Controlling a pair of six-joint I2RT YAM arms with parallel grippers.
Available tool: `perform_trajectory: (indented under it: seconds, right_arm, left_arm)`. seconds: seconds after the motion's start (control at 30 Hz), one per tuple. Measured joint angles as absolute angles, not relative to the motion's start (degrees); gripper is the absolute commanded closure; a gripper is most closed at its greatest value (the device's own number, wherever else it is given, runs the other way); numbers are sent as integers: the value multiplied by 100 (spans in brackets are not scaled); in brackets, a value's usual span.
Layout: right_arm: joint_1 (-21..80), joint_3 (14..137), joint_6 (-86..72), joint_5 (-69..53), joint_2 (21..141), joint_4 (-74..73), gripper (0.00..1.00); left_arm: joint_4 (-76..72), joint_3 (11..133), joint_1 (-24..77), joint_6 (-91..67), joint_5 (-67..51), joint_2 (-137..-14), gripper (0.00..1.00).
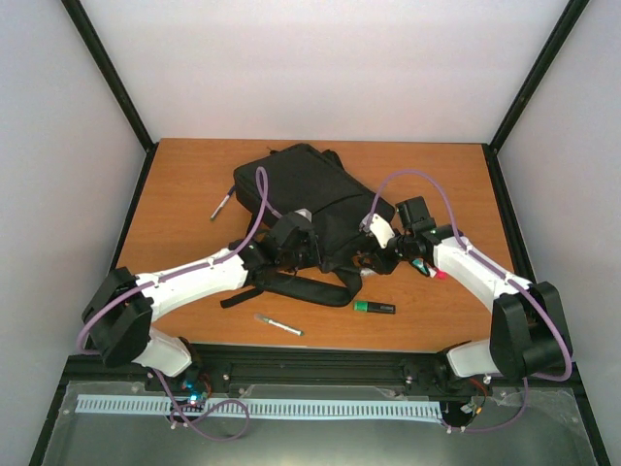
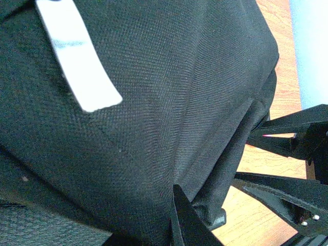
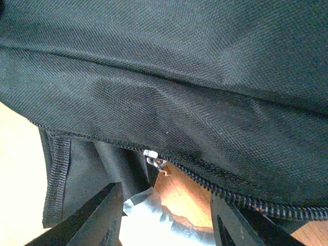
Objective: Pack the student bag
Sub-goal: Zip the student bag at the center of the board.
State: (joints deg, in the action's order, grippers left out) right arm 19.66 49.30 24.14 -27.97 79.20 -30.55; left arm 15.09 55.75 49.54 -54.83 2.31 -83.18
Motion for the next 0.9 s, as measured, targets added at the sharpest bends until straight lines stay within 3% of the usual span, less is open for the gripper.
perform_trajectory:
  seconds: [0.53, 0.9]
  right_arm:
    - [2180, 4729, 1944, -2753, 7933, -2460, 61]
    - [2200, 4729, 1597, -2519, 8086, -2084, 88]
  left_arm:
    - [1555, 5791, 4954, -5483, 213, -8374, 99]
    - [1557, 5793, 4952, -5485, 209, -8412, 99]
